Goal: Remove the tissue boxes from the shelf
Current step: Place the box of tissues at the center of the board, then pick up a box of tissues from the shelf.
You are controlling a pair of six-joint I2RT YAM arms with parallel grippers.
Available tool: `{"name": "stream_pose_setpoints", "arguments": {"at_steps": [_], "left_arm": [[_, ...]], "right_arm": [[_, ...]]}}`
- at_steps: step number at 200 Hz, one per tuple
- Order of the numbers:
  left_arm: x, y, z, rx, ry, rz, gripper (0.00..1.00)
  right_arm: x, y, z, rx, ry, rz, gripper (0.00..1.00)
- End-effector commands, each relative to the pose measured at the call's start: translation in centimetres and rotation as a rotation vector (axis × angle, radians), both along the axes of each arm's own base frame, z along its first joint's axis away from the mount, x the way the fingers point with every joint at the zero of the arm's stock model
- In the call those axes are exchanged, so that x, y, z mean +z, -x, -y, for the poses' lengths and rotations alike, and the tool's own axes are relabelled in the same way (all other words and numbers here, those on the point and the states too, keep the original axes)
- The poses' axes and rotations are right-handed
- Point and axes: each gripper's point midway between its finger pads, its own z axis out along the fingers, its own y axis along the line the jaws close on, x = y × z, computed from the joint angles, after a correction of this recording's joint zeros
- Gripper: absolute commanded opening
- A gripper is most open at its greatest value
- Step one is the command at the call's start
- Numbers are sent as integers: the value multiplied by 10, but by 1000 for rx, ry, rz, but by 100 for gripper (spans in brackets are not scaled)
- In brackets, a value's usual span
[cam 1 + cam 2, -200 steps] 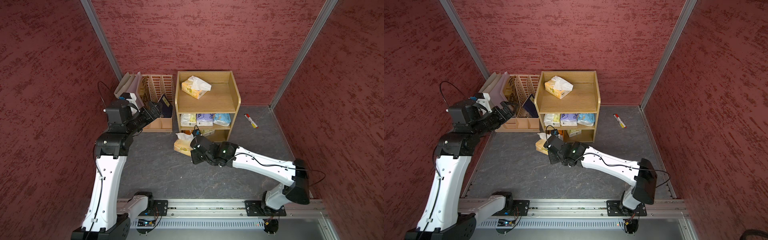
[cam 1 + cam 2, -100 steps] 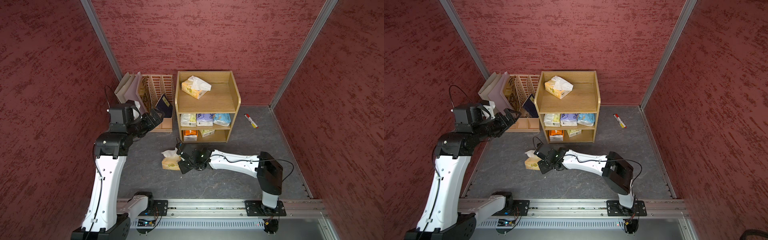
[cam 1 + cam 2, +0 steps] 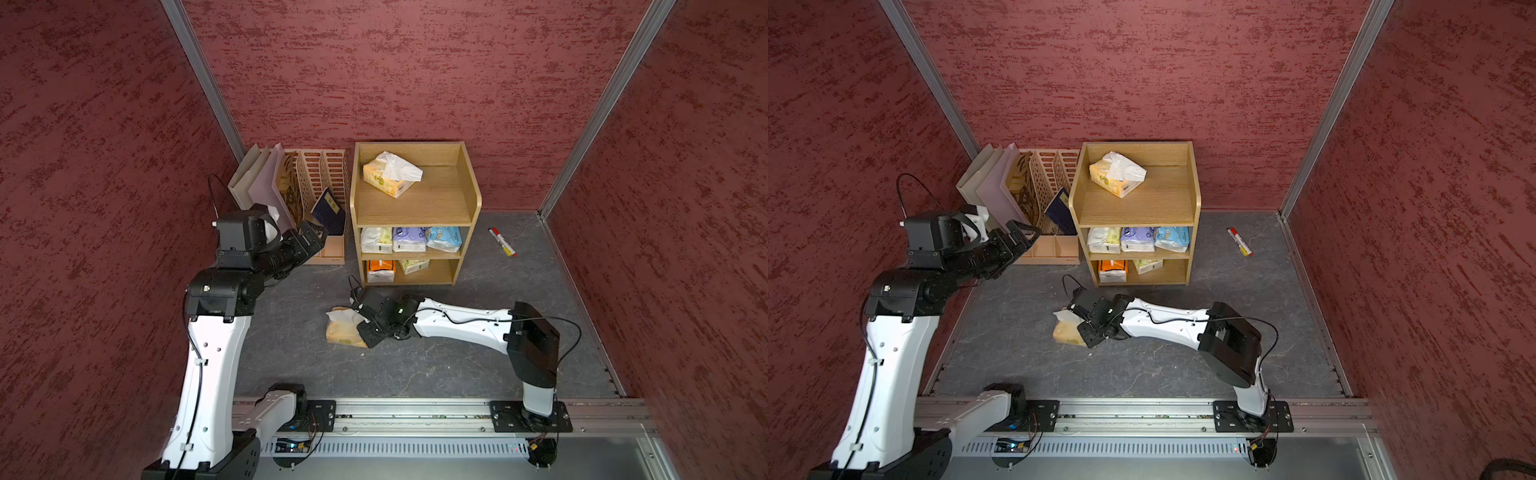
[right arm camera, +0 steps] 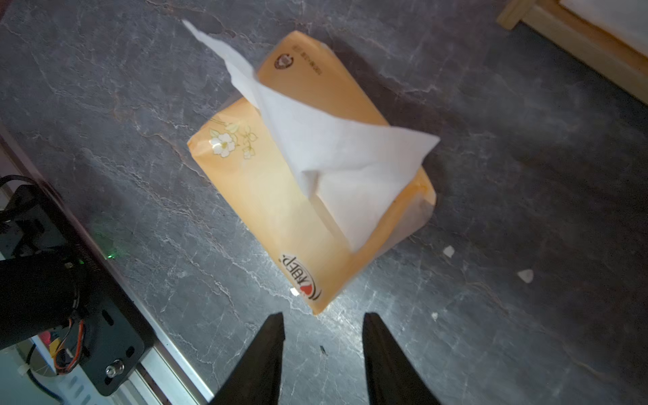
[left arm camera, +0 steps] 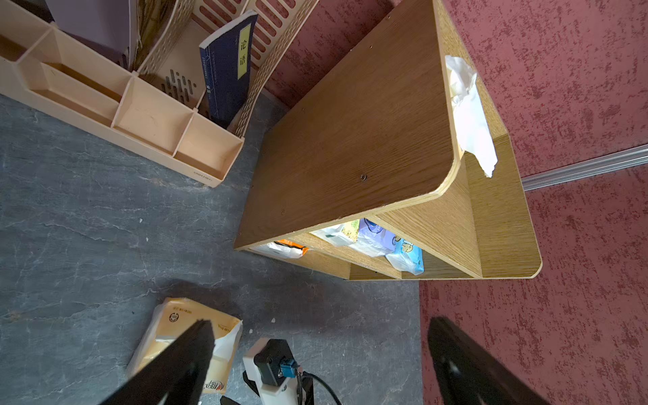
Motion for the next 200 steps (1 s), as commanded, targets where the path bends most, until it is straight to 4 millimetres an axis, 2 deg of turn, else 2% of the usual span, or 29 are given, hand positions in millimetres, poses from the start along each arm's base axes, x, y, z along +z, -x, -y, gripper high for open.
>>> {"name": "stream_pose_setpoints", "arguments": {"at_steps": [1, 22, 34, 50, 68, 100, 124, 138, 153, 178, 185, 200], "left_arm": [[10, -14, -4, 16, -14, 46, 100], [17, -24, -5, 23, -18, 69, 100], [25, -30, -5, 28, -19, 93, 100], [41, -39, -3, 17, -5, 145, 100], [64, -50, 9, -30, 23, 228, 100], [95, -69, 48, -147, 26, 337, 100], [96, -83, 91, -275, -17, 342, 100], [85, -93, 110, -324, -41, 293, 100], [75, -103, 117, -344, -73, 243, 100], [67, -115, 107, -335, -122, 212, 100], [66, -117, 103, -338, -138, 218, 100], [56, -122, 84, -293, -146, 195, 100]], "right_arm": [[29, -21, 17, -86, -14, 54, 47], [52, -27, 25, -106, -60, 77, 49], [74, -31, 32, -117, -87, 108, 49], [115, -35, 40, -137, -140, 165, 50], [168, -37, 52, -169, -230, 235, 58], [251, -49, 81, -248, -370, 360, 67], [298, -67, 100, -305, -442, 432, 75], [312, -85, 107, -347, -466, 427, 78], [324, -104, 106, -382, -485, 413, 79], [335, -140, 106, -497, -488, 422, 81], [333, -151, 104, -533, -484, 421, 81], [333, -170, 101, -585, -501, 419, 81]]}}
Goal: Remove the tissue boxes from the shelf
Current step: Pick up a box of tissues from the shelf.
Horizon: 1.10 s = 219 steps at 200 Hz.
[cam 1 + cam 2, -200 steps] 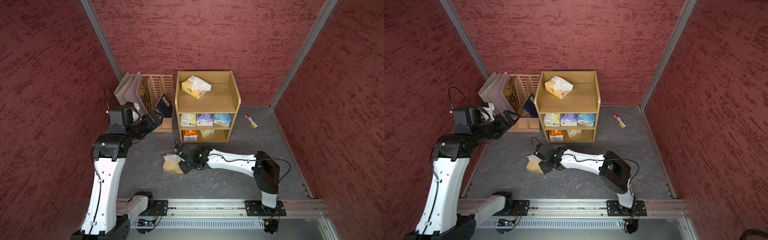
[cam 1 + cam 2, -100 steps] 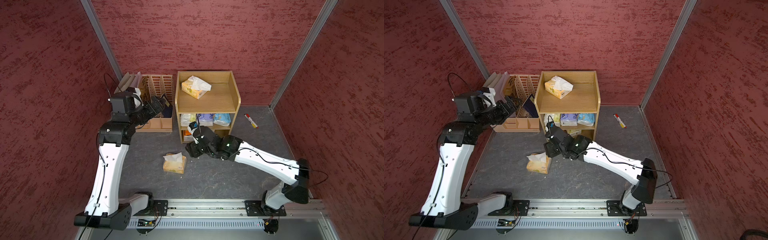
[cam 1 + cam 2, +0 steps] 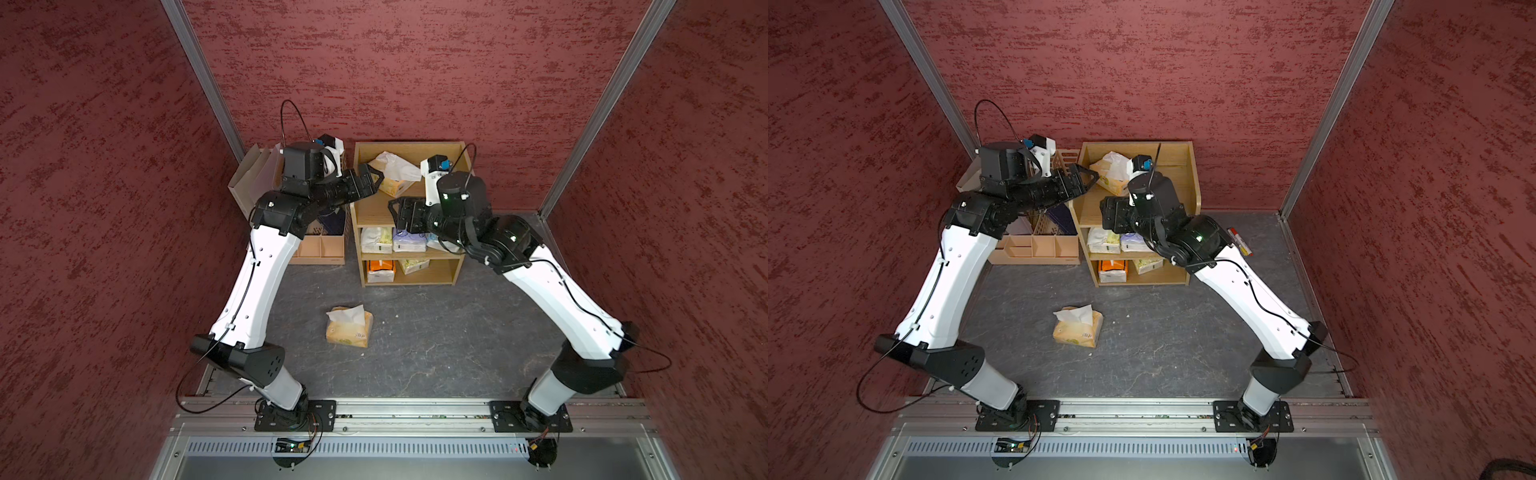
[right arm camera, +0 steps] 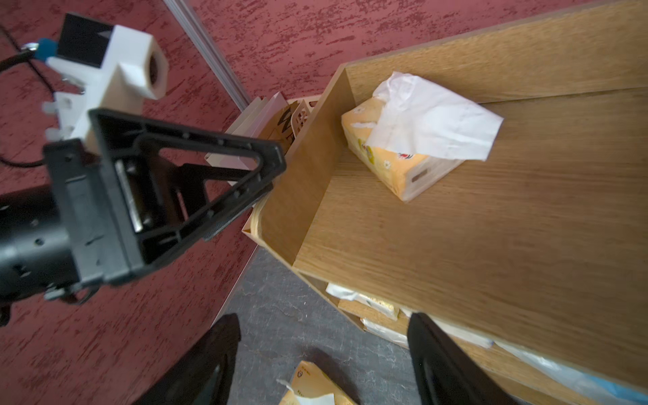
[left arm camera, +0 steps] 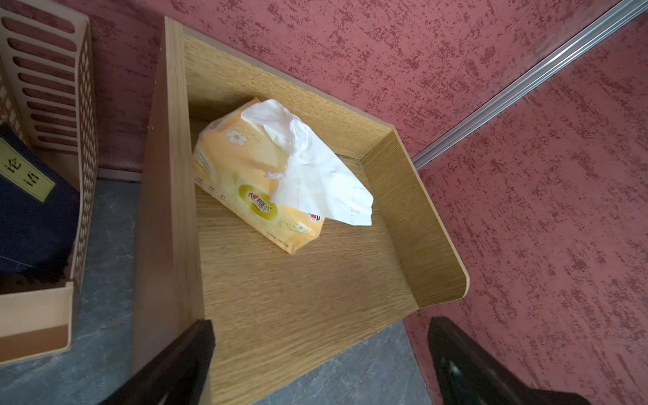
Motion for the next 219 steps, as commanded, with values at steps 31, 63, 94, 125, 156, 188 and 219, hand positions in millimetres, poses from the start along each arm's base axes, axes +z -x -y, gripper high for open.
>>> {"name": "stream_pose_setpoints", "arguments": {"at_steps": [31, 63, 94, 125, 156, 188, 219], "left_arm": [[-10, 7, -69, 64, 65, -83, 100], [-14, 7, -74, 31, 20, -30, 100], [-18, 4, -61, -25, 84, -38, 100], [-17, 4, -59, -27, 88, -30, 100], [-15, 6, -54, -56, 92, -16, 100], [-18, 5, -46, -80, 96, -20, 100], [-21, 6, -39, -94, 98, -29, 100]], "right_arm": [[-28, -58, 8, -198, -36, -118, 82], [-43, -89, 20, -263, -82, -154, 82], [-44, -115, 23, -246, -140, -147, 83], [-34, -125, 11, -170, -191, -110, 85], [-44, -135, 6, -159, -203, -127, 86], [-54, -144, 2, -166, -201, -132, 86], [-61, -152, 0, -181, -191, -121, 85]]}}
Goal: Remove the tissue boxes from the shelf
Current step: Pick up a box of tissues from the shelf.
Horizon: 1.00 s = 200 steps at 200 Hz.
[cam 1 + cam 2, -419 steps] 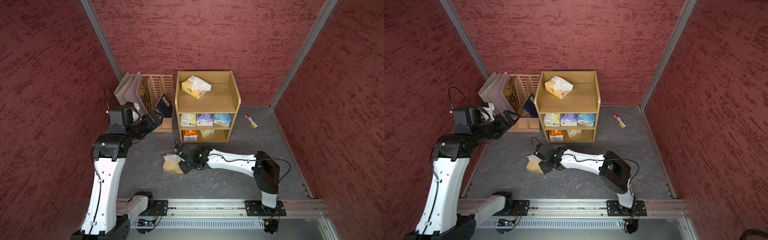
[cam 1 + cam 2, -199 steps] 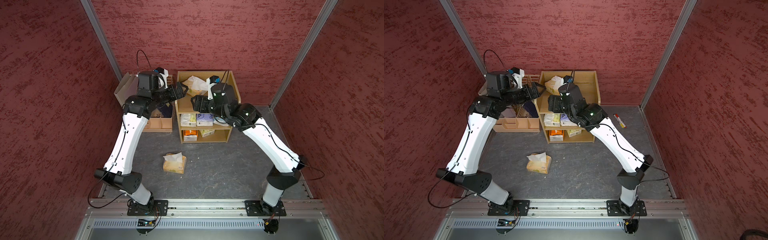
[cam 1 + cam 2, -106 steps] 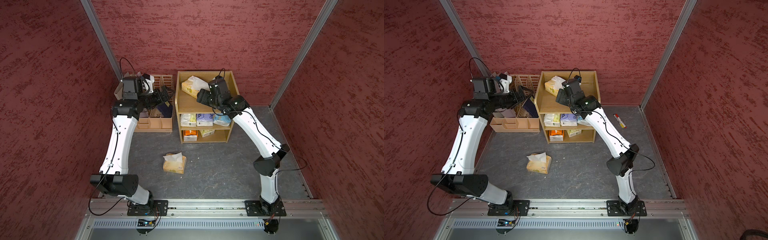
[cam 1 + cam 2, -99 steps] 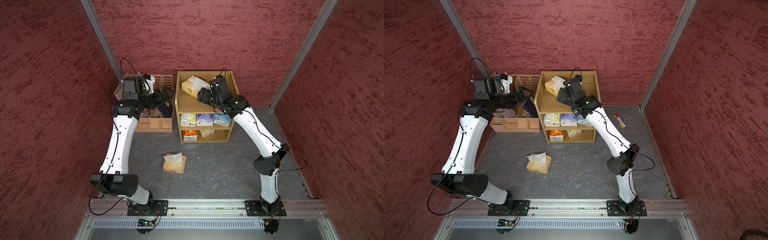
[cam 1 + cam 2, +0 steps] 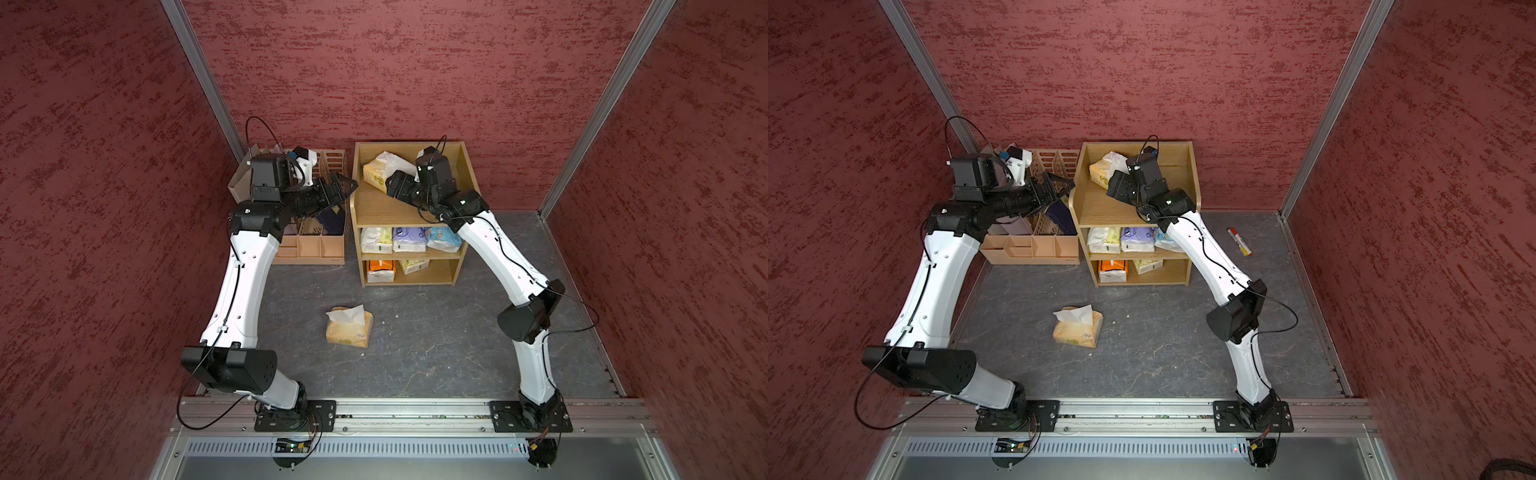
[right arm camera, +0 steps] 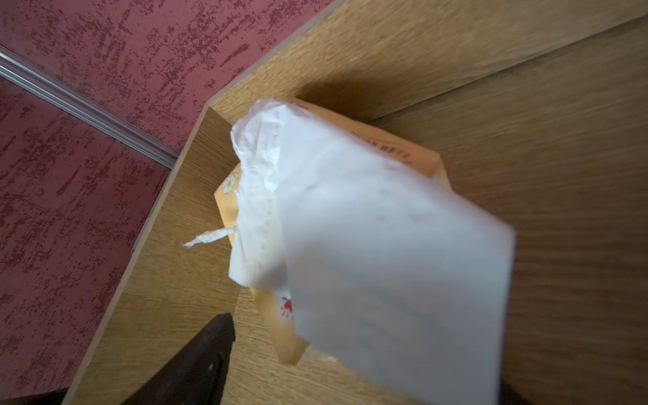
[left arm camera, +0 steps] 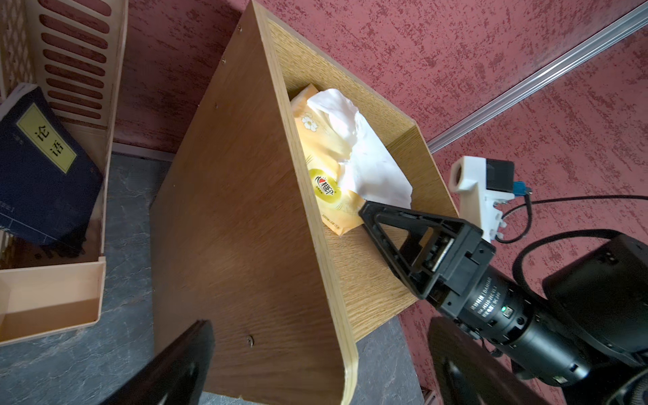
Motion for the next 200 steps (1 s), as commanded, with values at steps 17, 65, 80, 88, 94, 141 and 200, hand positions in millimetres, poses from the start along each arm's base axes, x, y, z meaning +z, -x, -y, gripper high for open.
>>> {"name": "stream_pose_setpoints", "arguments": {"at_steps": [17, 65, 80, 88, 94, 141, 200], "left_arm": [[7, 5, 11, -38, 7, 35, 100], [2, 11, 14, -33, -2, 29, 100], [1, 12, 13, -28, -5, 27, 100], [1, 13, 14, -31, -5, 26, 100], [1, 13, 13, -27, -5, 27, 100], [6, 17, 10, 0, -15, 36, 100], [5, 19, -9, 130, -56, 27, 100]], "right_arm": [[7, -12, 0, -26, -21, 37, 83], [0, -17, -1, -26, 13, 52, 66], [2, -18, -1, -24, 18, 63, 52], [4, -17, -1, -19, 22, 69, 46], [5, -17, -1, -14, 24, 76, 42], [34, -3, 6, 16, 49, 138, 0], [67, 33, 21, 79, 74, 174, 0]]}}
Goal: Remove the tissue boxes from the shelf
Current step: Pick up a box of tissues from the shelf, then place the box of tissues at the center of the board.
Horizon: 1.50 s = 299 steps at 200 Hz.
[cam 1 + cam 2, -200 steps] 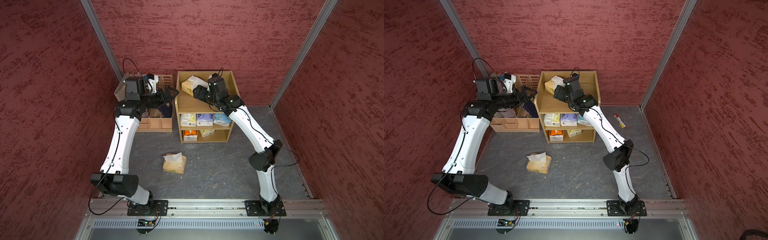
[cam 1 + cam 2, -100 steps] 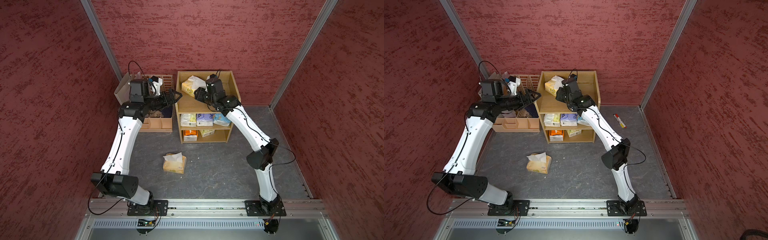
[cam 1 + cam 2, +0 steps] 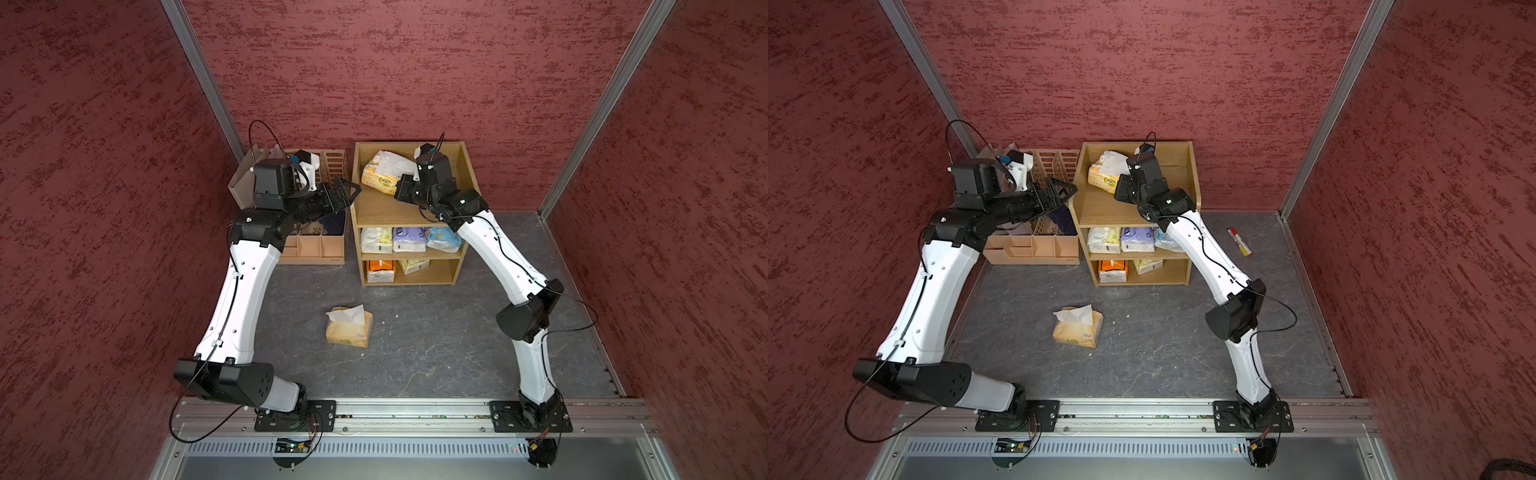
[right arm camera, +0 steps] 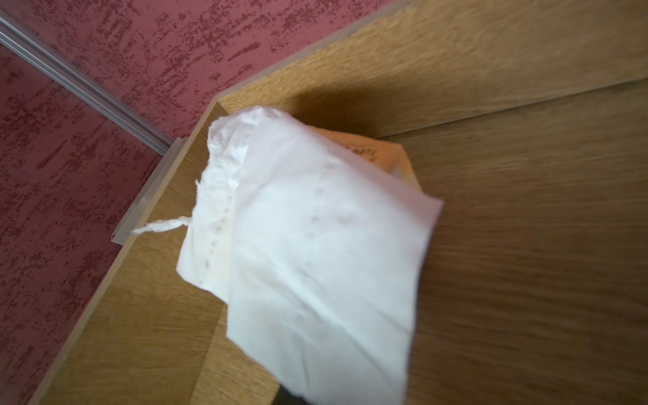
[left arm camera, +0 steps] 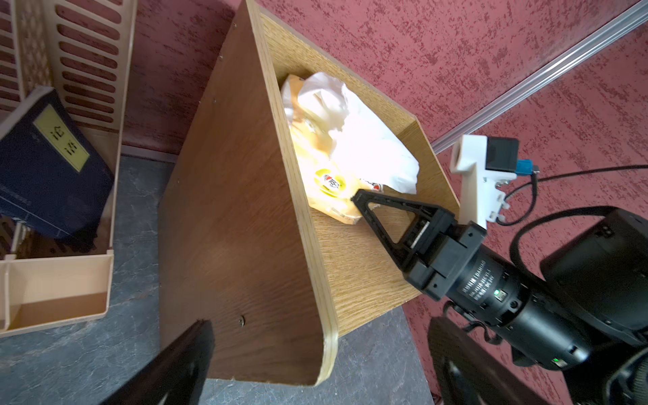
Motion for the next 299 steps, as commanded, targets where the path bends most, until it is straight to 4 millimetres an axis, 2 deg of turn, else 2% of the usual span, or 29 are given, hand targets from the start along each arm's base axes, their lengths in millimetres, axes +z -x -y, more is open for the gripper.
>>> {"name": "stream_pose_setpoints", "arguments": {"at_steps": [1, 62, 103, 128, 131, 143, 162, 185, 202, 217, 245, 266, 280, 299], "left_arm": [[2, 4, -12, 79, -16, 1, 100], [3, 19, -21, 136, -2, 12, 100], [3, 28, -29, 186, 2, 7, 100], [4, 36, -30, 205, 27, 4, 100], [4, 37, -30, 207, 27, 4, 100], [2, 42, -32, 225, 24, -1, 100], [-4, 51, -35, 260, 29, -12, 100], [-6, 63, -36, 303, 53, -19, 100], [-1, 73, -28, 298, 77, -24, 100], [0, 82, -12, 252, 101, -32, 100], [-9, 99, 13, 215, 84, -79, 100], [-5, 120, 26, 185, 61, -77, 100], [-10, 135, 27, 179, 28, -68, 100], [-18, 156, 16, 204, 17, -114, 100]], "right_arm": [[55, 31, 17, 40, -23, 93, 0], [65, 81, 38, 101, -36, 88, 0], [66, 131, 43, 192, -54, 74, 0], [53, 159, 52, 229, -51, 48, 0], [59, 167, 57, 233, -60, 63, 0], [51, 181, 65, 240, -59, 57, 0], [26, 200, 77, 237, -56, 20, 0], [16, 226, 93, 236, -103, 2, 0], [11, 244, 102, 240, -126, -14, 0], [0, 260, 111, 238, -115, -49, 0], [-36, 292, 118, 286, -56, -156, 0], [-76, 306, 120, 294, -47, -221, 0], [-101, 312, 117, 306, -59, -245, 0], [-129, 313, 111, 303, -79, -278, 0]]}}
